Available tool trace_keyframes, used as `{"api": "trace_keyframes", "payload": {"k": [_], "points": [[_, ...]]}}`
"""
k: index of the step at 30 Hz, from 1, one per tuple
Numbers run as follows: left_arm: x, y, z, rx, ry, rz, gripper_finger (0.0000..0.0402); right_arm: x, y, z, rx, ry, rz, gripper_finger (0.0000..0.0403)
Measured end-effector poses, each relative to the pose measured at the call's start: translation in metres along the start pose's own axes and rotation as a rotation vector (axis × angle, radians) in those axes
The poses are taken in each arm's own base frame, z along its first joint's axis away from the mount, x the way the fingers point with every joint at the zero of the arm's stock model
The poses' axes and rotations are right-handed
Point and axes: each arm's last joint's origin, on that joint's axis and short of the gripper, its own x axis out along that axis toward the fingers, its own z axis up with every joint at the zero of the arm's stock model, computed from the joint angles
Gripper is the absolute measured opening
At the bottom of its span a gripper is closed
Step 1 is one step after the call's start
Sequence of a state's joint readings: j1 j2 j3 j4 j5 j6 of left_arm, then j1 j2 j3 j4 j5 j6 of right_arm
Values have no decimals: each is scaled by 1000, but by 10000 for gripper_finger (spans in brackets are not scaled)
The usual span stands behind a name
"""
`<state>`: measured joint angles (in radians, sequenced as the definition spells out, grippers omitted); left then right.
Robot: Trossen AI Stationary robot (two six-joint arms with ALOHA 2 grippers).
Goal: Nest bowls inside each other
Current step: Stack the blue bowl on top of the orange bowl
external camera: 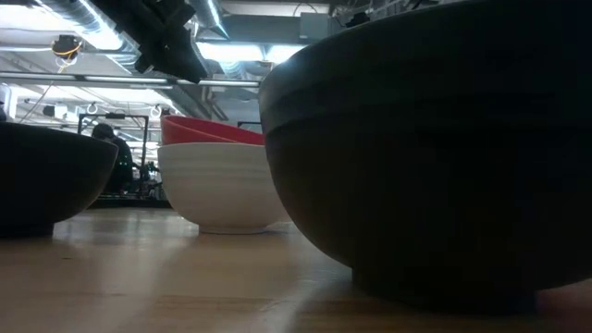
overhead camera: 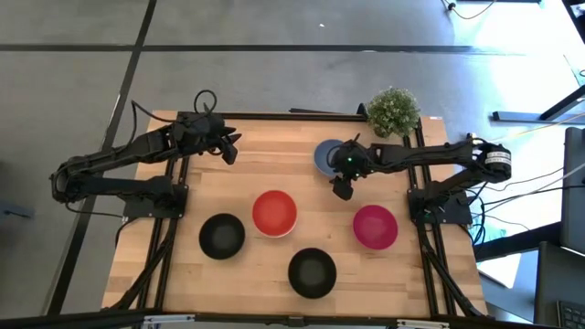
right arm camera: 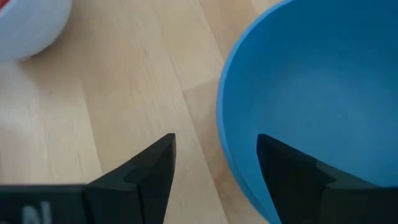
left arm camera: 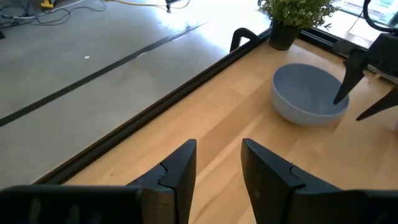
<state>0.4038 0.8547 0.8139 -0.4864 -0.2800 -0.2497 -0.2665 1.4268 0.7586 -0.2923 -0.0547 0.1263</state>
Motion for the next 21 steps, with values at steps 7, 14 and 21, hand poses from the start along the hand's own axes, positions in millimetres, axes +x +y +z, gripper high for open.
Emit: {"api": "trace_keyframes", "payload": {"k": [7, 14, 21], "points": [[0, 0, 0, 0, 0, 0, 121, 3, 0, 1, -5, -3, 0, 144], [0, 0, 0, 0, 0, 0, 121, 3, 0, 4, -6, -37, 3, 67], [0, 0, -1, 2, 8, 2, 121, 3, 0, 5, -5, -45, 4, 51]]}}
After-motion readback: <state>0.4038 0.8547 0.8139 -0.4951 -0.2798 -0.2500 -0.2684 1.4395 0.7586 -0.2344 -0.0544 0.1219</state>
